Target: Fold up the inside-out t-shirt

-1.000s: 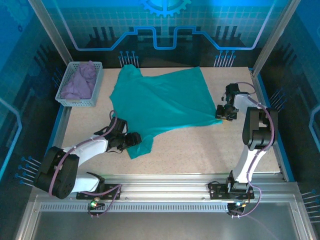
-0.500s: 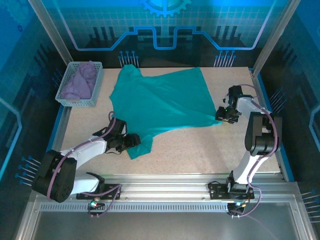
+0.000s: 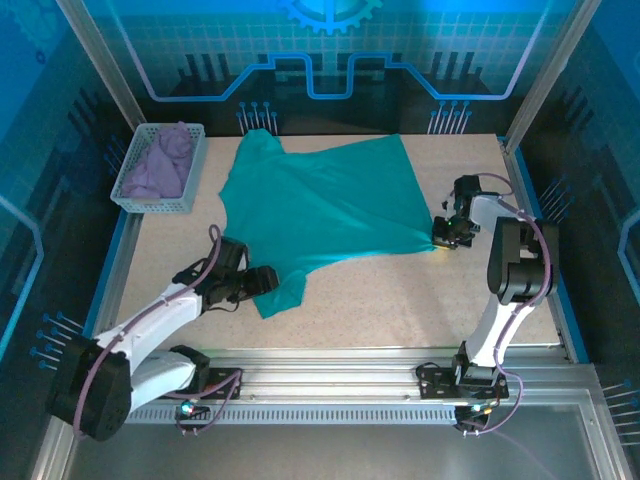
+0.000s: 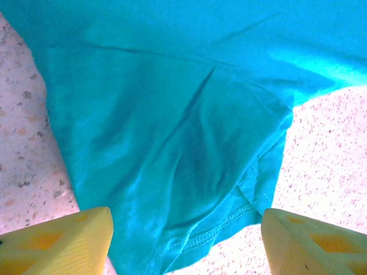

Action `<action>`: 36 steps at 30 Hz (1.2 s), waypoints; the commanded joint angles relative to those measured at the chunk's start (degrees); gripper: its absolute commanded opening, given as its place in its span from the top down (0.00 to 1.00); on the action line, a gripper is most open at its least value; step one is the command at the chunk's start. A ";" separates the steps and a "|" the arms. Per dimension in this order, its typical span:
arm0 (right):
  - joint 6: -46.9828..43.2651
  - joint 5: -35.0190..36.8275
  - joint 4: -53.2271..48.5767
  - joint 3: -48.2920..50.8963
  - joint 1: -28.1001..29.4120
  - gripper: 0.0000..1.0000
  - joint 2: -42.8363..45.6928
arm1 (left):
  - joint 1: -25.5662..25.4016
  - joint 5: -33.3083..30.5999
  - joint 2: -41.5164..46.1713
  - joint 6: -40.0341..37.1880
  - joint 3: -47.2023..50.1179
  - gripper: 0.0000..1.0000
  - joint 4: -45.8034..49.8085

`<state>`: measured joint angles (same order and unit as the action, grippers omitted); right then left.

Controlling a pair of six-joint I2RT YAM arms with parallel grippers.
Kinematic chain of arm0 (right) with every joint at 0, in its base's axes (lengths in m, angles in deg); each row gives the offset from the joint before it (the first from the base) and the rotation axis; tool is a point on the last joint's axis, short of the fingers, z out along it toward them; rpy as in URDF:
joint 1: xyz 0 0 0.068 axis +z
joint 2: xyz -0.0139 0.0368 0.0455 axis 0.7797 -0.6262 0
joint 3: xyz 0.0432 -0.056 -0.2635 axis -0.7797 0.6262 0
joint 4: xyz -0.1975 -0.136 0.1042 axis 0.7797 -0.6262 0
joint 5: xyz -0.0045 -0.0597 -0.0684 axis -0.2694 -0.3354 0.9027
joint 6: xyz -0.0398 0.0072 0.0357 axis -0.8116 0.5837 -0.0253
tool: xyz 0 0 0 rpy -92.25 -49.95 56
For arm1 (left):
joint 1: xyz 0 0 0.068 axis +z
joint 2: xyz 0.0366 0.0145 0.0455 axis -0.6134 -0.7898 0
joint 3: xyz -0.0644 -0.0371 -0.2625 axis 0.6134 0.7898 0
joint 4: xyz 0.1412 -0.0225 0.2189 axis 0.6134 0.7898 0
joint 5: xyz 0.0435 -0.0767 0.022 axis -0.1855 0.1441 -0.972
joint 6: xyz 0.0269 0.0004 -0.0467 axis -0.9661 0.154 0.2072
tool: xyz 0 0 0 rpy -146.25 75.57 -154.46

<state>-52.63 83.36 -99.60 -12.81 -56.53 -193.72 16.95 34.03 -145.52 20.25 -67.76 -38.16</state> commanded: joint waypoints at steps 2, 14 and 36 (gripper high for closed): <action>-0.18 -2.16 0.62 0.77 -0.15 1.00 1.39 | -4.15 -7.29 2.81 3.42 0.77 0.31 8.36; -0.69 -2.27 0.79 0.94 -0.06 1.00 2.02 | -11.30 -8.52 -5.89 5.24 1.41 0.41 3.00; 5.08 -2.46 3.84 22.53 -1.25 1.00 24.86 | -13.44 -10.57 15.28 12.08 1.04 1.00 22.23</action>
<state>-49.96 81.59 -95.20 5.66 -56.64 -173.37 3.90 22.09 -136.38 28.68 -65.05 -25.37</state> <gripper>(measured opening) 0.045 0.053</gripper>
